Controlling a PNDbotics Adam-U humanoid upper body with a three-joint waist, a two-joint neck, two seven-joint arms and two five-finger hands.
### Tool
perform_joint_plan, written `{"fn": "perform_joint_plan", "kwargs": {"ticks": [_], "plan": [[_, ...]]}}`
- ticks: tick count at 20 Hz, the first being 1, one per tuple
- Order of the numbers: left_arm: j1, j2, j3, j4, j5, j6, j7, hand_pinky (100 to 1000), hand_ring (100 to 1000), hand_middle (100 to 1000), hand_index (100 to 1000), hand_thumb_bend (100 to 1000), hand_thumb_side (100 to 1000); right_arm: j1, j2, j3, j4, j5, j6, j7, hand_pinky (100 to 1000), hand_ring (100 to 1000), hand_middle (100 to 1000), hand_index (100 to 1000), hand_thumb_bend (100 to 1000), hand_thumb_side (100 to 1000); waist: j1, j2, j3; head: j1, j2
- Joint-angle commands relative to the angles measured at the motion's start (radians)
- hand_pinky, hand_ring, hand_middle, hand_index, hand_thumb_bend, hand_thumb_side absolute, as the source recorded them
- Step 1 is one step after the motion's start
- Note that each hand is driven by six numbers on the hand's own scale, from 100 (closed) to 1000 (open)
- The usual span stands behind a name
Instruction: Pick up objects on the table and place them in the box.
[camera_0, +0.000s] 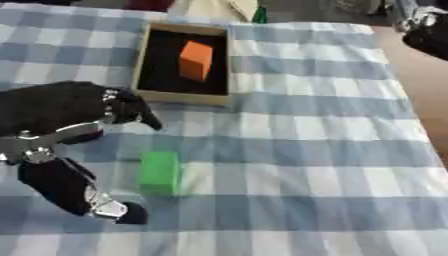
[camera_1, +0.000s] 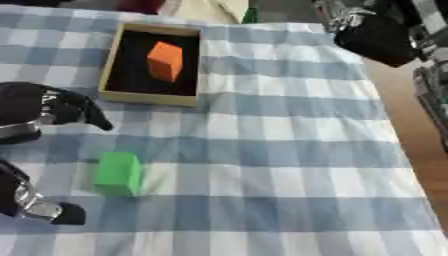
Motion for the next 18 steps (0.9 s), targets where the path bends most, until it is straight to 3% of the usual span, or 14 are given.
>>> {"fn": "perform_joint_plan", "kwargs": {"ticks": [1,5,10,15,18], "plan": [[-0.023,-0.024,-0.002,-0.013,-0.031,0.044,-0.025,844,814,783,879,654,693,0.000,-0.019,-0.020,-0.015,-0.011,-0.004,-0.010,858,820,701,828,100,733,0.005,-0.021,0.000,0.004,0.007],[-0.036,-0.070,-0.015,0.026,-0.081,0.073,-0.033,848,815,785,882,618,705,0.014,-0.013,-0.023,-0.015,-0.012,-0.012,-0.015,859,818,698,824,100,734,0.006,-0.021,-0.002,0.003,0.008],[-0.035,-0.109,-0.036,0.107,-0.135,0.069,-0.018,846,815,784,881,575,680,0.027,-0.006,-0.028,-0.015,-0.016,-0.011,-0.025,860,817,697,821,100,738,0.007,-0.021,-0.008,0.013,0.006],[-0.027,-0.121,-0.044,0.149,-0.129,0.062,-0.017,848,824,794,888,533,609,0.039,0.001,-0.035,-0.015,-0.020,-0.007,-0.036,860,815,695,819,100,744,0.007,-0.019,-0.014,0.018,0.007],[-0.026,-0.127,-0.045,0.163,-0.118,0.061,-0.024,852,838,807,895,484,523,0.046,0.006,-0.039,-0.015,-0.022,-0.002,-0.043,861,812,692,816,100,749,0.006,-0.019,-0.018,0.023,0.005]]}}
